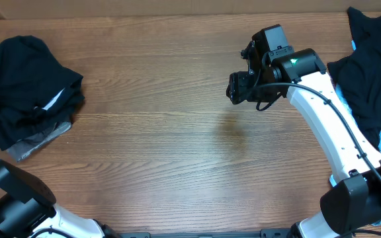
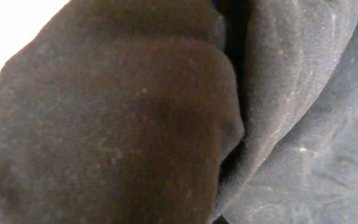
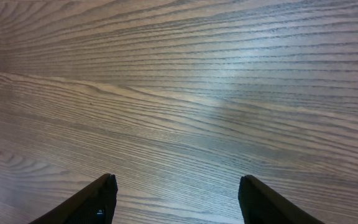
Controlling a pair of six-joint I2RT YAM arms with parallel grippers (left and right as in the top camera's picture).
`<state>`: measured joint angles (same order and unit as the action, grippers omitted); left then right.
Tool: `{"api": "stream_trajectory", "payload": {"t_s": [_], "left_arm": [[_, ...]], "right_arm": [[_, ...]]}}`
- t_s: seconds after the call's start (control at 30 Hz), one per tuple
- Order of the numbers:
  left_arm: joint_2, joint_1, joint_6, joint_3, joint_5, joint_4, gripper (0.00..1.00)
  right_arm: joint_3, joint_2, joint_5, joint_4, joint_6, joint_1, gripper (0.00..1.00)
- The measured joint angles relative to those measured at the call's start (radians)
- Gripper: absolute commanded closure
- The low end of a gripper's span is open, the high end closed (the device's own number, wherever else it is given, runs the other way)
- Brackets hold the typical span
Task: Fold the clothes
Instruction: 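Release the shorts and pull the left gripper back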
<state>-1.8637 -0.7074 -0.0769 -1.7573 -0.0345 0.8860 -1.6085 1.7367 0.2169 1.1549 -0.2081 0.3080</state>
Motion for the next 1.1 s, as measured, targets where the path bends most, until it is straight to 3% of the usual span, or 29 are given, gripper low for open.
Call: {"api": "stream_trajectory", "payload": {"t_s": [0.07,0.13,0.2,0.23,0.3,0.4,0.47,0.5,0.57,0.6,0.7,0.73,0.77,0.8,0.97,1.1], "left_arm": [[-0.005,0.000,-0.003,0.000,0.021,-0.008,0.83],[-0.005,0.000,-0.003,0.000,0.036,-0.020,0.62],[-0.005,-0.002,-0.019,-0.001,0.068,-0.029,0.12],[-0.005,-0.006,-0.030,-0.002,0.081,-0.031,0.00],[-0.005,-0.029,-0.081,-0.009,0.137,-0.017,0.00],[-0.005,-0.054,-0.140,-0.015,0.199,0.036,0.10],[-0.003,-0.052,-0.155,-0.015,0.164,0.039,0.24],[-0.001,-0.047,-0.158,-0.015,0.127,0.039,0.39],[0.017,-0.031,-0.158,-0.015,0.044,0.042,0.46],[0.032,-0.014,-0.138,-0.015,-0.019,0.049,0.37],[0.096,0.074,-0.074,-0.015,-0.124,0.059,0.28],[0.124,0.124,-0.053,-0.015,-0.145,0.058,0.22],[0.157,0.187,-0.027,-0.015,-0.162,0.058,0.14],[0.192,0.256,-0.005,-0.016,-0.177,0.062,0.00],[0.293,0.497,0.044,-0.025,-0.164,0.169,0.00],[0.291,0.538,0.055,-0.031,-0.159,0.364,0.00]], "right_arm": [[0.000,0.000,0.000,0.001,-0.001,0.000,0.33],[0.000,0.000,0.000,0.001,0.000,0.000,0.33],[0.000,0.000,0.000,0.002,-0.001,0.000,0.33],[0.000,0.000,0.000,0.004,-0.001,0.000,0.33],[0.000,0.000,0.000,0.006,-0.001,0.000,0.33],[0.000,0.000,0.000,0.009,-0.001,0.000,0.33],[0.000,0.000,0.000,0.010,-0.001,0.000,0.33],[0.000,0.000,0.000,0.011,-0.001,0.000,0.33],[0.000,0.000,0.000,0.011,-0.001,0.000,0.33],[0.000,0.000,0.000,0.009,-0.001,0.000,0.30],[0.000,0.000,-0.026,-0.007,0.000,-0.001,0.24],[0.000,0.000,-0.039,-0.015,-0.001,-0.003,0.07],[0.000,0.000,-0.047,-0.018,-0.002,-0.013,0.00],[0.000,0.000,-0.050,-0.021,-0.003,-0.024,0.00],[0.000,0.000,-0.073,-0.149,-0.001,-0.122,0.00],[0.000,0.000,-0.090,-0.121,0.000,-0.200,0.00]]}}
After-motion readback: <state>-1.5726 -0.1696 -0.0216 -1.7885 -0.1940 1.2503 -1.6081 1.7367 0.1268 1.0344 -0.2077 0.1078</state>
